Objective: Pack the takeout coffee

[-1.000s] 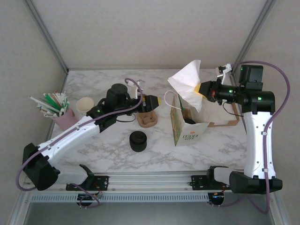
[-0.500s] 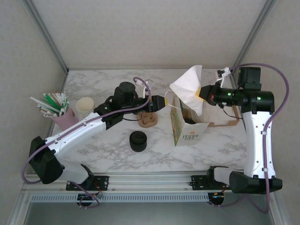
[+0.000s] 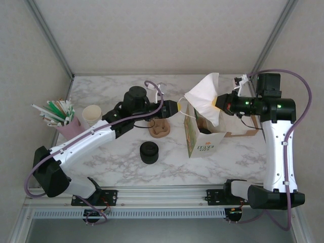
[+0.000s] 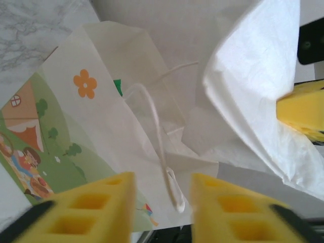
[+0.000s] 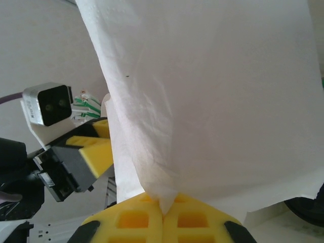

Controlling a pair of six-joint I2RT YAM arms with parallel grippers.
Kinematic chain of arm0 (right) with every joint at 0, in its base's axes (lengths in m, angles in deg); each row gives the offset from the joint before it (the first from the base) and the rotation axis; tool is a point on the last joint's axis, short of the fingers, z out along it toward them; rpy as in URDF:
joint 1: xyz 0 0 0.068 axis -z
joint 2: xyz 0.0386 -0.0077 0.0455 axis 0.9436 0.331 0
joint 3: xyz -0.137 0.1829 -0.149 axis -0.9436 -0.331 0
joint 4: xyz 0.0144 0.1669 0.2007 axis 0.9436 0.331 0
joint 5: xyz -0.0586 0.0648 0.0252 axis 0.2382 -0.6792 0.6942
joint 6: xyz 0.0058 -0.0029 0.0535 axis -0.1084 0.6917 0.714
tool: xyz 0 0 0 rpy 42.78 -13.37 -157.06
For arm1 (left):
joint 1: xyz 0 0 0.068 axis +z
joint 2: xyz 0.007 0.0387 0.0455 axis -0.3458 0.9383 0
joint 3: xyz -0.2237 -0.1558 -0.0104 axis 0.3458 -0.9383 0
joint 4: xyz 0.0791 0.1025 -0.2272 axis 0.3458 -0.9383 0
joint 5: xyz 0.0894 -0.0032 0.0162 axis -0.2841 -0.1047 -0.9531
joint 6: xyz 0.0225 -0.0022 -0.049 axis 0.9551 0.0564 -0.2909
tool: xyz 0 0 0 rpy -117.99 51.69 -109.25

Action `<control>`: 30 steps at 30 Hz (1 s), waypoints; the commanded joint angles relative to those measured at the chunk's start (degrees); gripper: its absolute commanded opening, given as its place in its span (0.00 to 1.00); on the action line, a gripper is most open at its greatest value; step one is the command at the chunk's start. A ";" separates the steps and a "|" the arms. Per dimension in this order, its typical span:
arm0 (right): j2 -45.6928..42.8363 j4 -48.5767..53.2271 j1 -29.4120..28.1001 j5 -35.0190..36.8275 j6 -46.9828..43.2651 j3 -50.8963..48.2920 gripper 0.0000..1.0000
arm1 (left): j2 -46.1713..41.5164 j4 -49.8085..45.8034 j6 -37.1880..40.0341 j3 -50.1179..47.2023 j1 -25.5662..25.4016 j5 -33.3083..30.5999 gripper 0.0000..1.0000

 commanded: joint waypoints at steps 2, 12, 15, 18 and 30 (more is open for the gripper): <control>-0.31 2.84 -0.40 3.80 -2.82 -1.38 0.00 | 0.44 2.27 -0.27 2.11 -0.30 0.74 0.11; -0.06 5.23 -3.66 14.99 -4.22 -3.19 0.00 | 0.22 1.63 -0.71 1.32 -0.29 -0.72 0.00; 0.69 5.98 -6.67 21.15 -4.05 -2.77 0.00 | 0.12 1.56 -0.62 1.14 -0.30 -1.07 0.00; 1.44 6.59 -8.69 26.67 -3.97 -2.02 0.00 | -0.05 1.29 -0.53 1.05 -0.30 -1.49 0.00; 6.39 6.85 -17.76 40.34 -2.24 -0.30 0.00 | 0.07 0.94 -0.07 0.95 -0.27 -1.94 0.00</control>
